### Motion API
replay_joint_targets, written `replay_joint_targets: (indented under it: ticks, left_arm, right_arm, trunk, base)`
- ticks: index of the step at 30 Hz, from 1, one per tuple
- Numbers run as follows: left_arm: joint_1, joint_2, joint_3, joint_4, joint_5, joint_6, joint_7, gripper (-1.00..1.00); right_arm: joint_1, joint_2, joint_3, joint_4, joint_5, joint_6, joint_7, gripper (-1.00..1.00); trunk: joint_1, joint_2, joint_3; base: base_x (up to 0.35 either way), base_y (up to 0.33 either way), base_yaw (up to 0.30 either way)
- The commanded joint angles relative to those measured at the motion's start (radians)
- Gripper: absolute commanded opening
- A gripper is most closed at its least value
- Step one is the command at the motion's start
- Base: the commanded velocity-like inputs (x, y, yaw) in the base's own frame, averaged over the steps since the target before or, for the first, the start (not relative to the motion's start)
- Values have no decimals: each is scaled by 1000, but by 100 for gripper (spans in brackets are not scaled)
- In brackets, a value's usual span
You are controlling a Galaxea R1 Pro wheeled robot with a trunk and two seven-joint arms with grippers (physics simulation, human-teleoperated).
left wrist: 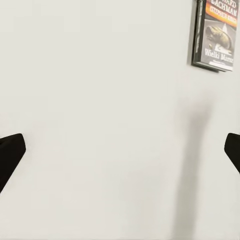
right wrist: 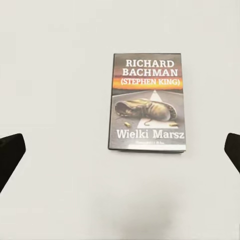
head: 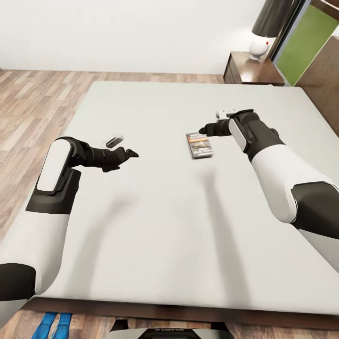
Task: In the bedroom, move the book from the bed onto either nightstand, and place the two sandals side by side next to the bed.
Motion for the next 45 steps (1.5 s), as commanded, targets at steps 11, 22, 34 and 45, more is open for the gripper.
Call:
replay_joint_targets:
  ticks: [11, 22, 34, 45]
  left_arm:
    - [0, 0, -2, -4, 12, 1, 10, 100]
    - [-9, -5, -40, -3, 16, 1, 11, 100]
    - [-15, -6, -55, -2, 15, 1, 11, 100]
    - [-16, -6, -55, -2, 14, 1, 11, 100]
  right_arm:
    - [0, -2, 4, -4, -1, 2, -1, 100]
    - [-1, 0, 1, -5, -1, 2, -32, 100]
    - [-11, 1, -8, -10, -6, 10, -113, 100]
    - [-27, 2, -10, -5, -8, 19, -120, 100]
  trunk:
    - [23, -42, -20]
    - [65, -119, -54]
    - [80, -147, -68]
    - [80, -147, -81]
  base:
    - [0, 0, 42]
    - [0, 0, 5]
    - [0, 0, -8]
    - [0, 0, -14]
